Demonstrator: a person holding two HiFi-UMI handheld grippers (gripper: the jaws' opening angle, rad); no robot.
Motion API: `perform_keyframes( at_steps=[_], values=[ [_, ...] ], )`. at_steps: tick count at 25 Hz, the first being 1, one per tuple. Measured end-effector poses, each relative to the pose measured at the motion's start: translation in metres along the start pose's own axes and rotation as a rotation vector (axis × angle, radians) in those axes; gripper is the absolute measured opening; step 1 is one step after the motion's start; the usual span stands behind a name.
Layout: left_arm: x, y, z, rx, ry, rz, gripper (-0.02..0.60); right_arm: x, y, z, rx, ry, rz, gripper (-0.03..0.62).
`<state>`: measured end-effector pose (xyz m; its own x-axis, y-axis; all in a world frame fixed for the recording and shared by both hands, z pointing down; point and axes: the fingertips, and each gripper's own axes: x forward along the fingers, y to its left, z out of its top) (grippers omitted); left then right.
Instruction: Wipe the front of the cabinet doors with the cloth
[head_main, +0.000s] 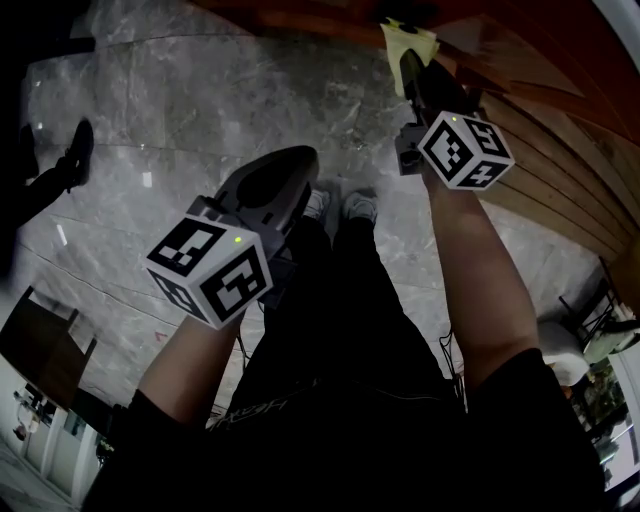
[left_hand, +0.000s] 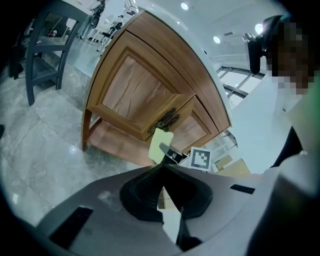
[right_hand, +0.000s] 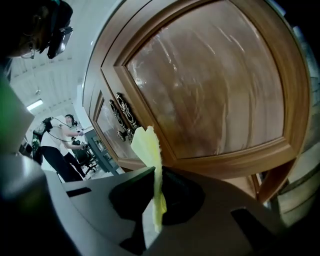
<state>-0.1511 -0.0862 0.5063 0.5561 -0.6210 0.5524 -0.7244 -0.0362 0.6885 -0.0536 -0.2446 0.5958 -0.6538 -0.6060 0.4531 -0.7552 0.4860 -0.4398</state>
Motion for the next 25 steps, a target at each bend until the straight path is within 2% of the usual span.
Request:
perform_keyframes(
  at_steps=[9,18,25],
  values=[
    [0.02,-0.015,-0.005,0.025,0.042,-0.025,0.006,-0.016,-0.013,0.004,-0.036,-0.018,-0.019,0.041],
    [0.04,-0.032,-0.014,0.065,0.097,-0.045,0.006,-0.039,-0.049,0.013,0.016,-0.069,-0.076,0.041],
    [0.067,-0.067,-0.026,0.103,0.147,-0.086,0.006,-0.074,-0.085,0.018,0.009,-0.095,-0.13,0.041]
  ],
)
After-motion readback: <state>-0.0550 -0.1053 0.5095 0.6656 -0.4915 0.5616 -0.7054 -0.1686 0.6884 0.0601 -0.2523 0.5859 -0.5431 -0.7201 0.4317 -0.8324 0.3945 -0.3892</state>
